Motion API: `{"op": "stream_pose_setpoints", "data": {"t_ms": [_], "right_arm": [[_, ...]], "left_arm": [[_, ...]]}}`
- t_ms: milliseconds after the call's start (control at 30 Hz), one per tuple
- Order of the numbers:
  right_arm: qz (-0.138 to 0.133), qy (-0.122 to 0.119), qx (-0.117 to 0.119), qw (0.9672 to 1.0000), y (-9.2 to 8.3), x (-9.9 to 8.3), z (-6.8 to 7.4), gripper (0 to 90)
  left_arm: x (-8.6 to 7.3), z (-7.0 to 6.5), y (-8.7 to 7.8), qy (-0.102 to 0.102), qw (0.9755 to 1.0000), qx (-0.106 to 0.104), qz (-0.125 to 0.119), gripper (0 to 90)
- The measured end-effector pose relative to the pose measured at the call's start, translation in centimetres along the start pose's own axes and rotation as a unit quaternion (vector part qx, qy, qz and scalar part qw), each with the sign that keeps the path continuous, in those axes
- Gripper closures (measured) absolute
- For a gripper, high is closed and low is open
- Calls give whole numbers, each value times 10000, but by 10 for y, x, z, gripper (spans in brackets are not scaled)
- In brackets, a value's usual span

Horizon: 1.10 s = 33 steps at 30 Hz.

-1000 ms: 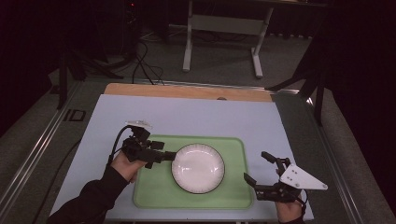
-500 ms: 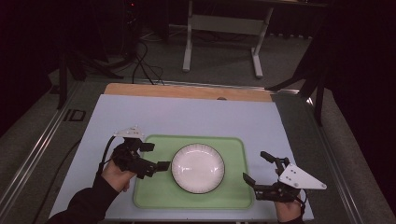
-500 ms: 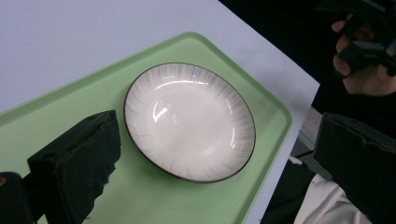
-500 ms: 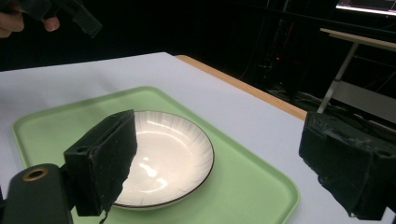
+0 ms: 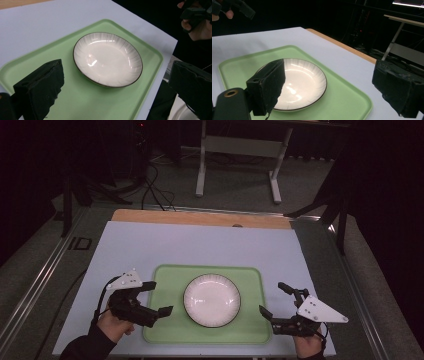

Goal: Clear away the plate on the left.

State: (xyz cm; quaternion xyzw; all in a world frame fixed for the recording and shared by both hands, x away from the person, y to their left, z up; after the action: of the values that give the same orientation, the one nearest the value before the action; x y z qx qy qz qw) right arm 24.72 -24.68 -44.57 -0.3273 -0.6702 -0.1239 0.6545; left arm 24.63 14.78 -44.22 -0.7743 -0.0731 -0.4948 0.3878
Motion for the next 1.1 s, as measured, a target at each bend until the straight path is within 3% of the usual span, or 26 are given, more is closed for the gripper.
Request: {"op": "stream_pose_setpoints", "data": {"t_ms": [333, 433, 567, 700, 1100], "right_arm": [[-8, 21, 16, 10000, 0, -1, -1, 111], [-6, 40, -5, 10000, 0, -1, -1, 111], [-8, 49, -13, 10000, 0, -2, -2, 111], [-11, 40, -16, 10000, 0, -2, -2, 111], [-129, 182, -170, 9996, -5, -6, -10, 111]], "left_arm": [[-21, 15, -7, 299, 9989, 266, -251, 7], [-25, 19, -6, 252, 9985, 354, -347, 7], [-28, 25, -7, 343, 9969, 453, -537, 7], [-33, 34, -6, 328, 9958, 657, -539, 7], [-37, 36, -9, 374, 9913, 683, -1066, 7]]}}
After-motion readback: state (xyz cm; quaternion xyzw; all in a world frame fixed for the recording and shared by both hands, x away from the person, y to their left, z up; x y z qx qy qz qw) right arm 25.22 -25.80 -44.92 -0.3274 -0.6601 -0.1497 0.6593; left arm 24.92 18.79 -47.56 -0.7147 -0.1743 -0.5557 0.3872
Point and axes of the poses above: each handheld gripper's, and its own axes: y roughly forward along the jaws, x roughly out of its top, z roughly to its left, the point moved 4 cm from there along y, roughly forward along the jaws, and after that the axes turned 5 degrees about x, right-handed, at the moved point
